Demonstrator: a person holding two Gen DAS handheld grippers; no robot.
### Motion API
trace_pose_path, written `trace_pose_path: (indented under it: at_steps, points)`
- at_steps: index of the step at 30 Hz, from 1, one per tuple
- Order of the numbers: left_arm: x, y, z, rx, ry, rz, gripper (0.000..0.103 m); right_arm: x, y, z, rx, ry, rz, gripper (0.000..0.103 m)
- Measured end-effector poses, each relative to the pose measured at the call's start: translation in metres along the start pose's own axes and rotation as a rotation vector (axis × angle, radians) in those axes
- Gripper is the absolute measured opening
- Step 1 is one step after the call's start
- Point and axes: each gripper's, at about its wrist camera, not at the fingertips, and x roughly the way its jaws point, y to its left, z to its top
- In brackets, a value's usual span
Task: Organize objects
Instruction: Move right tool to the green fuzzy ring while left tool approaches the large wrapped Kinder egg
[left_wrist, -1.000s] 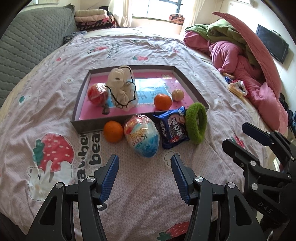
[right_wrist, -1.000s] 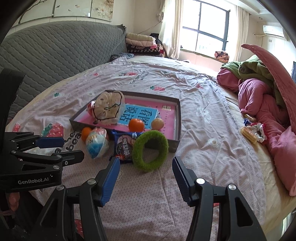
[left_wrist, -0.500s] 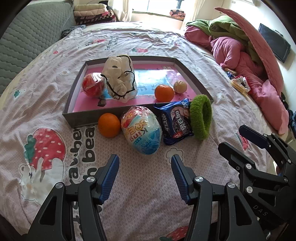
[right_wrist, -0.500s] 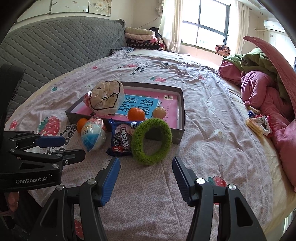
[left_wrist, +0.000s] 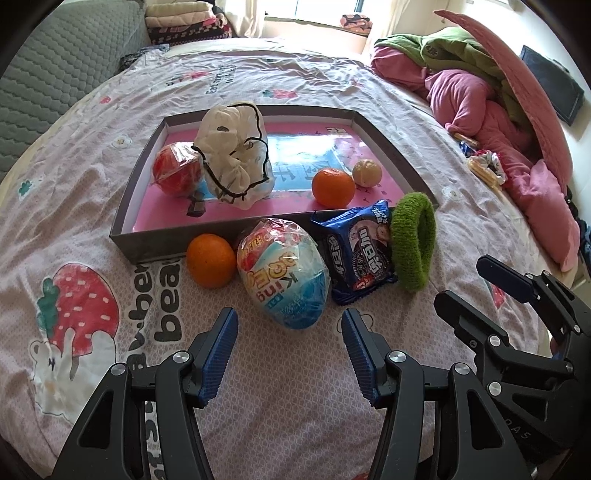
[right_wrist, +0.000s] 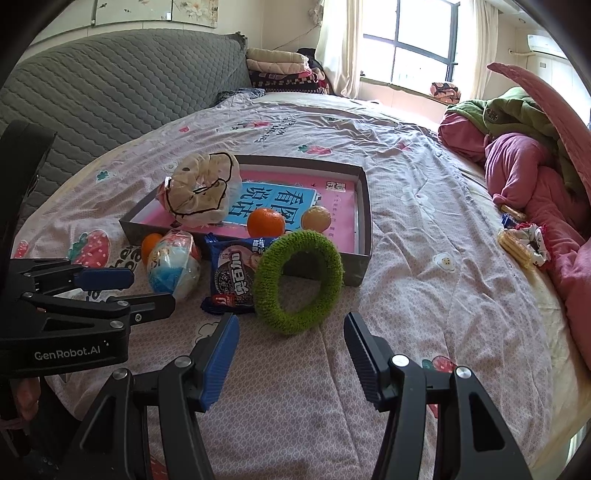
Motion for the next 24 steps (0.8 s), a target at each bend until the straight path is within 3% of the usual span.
trace_pose_path:
  at_steps: [24]
  points:
    - [0.027, 0.001, 0.023, -0.001, 0.021, 0.009, 0.06, 0.035, -0.002, 0.009, -0.01, 0.041, 0.011, 0.059]
